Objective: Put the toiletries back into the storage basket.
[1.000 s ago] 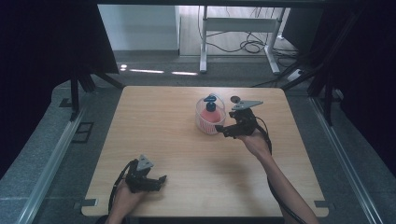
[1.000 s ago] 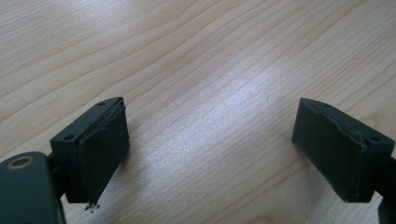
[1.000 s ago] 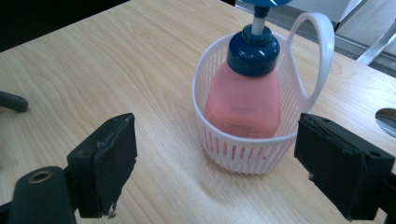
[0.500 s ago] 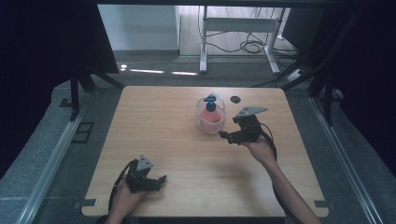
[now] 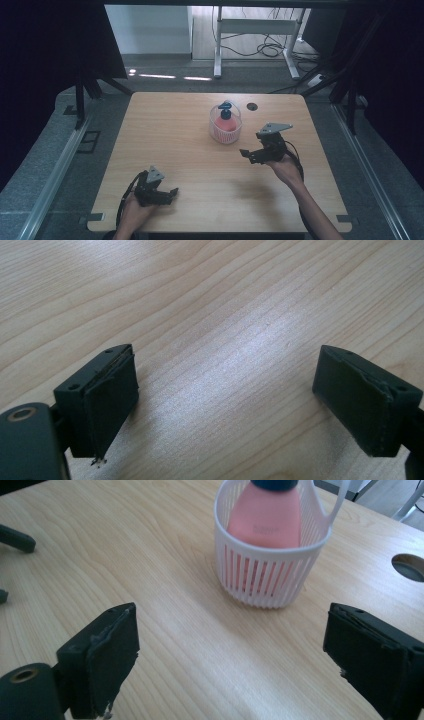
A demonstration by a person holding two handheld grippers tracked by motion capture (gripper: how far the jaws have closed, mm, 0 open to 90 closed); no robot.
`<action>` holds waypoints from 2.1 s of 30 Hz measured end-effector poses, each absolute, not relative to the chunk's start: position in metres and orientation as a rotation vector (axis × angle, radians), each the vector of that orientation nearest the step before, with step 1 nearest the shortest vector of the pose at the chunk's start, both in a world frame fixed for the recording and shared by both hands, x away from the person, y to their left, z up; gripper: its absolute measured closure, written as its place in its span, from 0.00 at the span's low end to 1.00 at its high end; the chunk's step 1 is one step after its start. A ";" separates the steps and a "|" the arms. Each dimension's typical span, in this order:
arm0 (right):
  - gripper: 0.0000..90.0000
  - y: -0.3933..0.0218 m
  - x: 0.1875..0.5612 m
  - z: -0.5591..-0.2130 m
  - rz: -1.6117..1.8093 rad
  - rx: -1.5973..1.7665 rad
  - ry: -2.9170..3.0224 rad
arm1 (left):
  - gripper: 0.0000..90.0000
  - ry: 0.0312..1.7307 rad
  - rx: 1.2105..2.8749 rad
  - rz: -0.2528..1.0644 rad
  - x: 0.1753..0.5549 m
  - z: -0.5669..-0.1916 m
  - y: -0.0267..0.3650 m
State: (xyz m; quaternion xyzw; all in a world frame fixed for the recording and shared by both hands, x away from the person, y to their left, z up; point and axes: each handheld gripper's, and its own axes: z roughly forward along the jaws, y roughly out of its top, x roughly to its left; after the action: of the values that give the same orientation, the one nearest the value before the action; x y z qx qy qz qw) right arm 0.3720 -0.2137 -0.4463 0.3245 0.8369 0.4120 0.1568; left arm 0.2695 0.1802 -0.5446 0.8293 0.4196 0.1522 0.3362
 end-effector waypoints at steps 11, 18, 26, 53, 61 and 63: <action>0.03 -0.226 0.358 -0.459 1.142 0.945 2.405 | 0.12 1.095 2.161 0.397 0.269 -0.545 0.180; 0.03 -0.232 0.349 -0.470 1.122 0.947 2.418 | 0.12 1.095 2.160 0.397 0.269 -0.545 0.180; 0.03 -0.240 0.337 -0.485 1.103 0.960 2.436 | 0.12 1.097 2.157 0.397 0.269 -0.545 0.180; 0.03 -0.258 0.307 -0.533 1.030 1.031 2.506 | 0.12 1.100 2.156 0.399 0.269 -0.545 0.180; 0.00 -0.261 0.300 -0.541 1.033 1.035 2.496 | 0.12 1.101 2.155 0.399 0.269 -0.545 0.179; 0.00 -0.262 0.298 -0.543 1.046 1.030 2.476 | 0.12 1.101 2.155 0.399 0.269 -0.545 0.179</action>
State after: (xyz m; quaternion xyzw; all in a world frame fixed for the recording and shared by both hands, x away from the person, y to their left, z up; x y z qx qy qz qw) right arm 0.2984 -0.2619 -0.5429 0.3549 0.8527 0.3603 0.1310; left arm 0.2690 0.1792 -0.5447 0.8270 0.4225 0.1531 0.3378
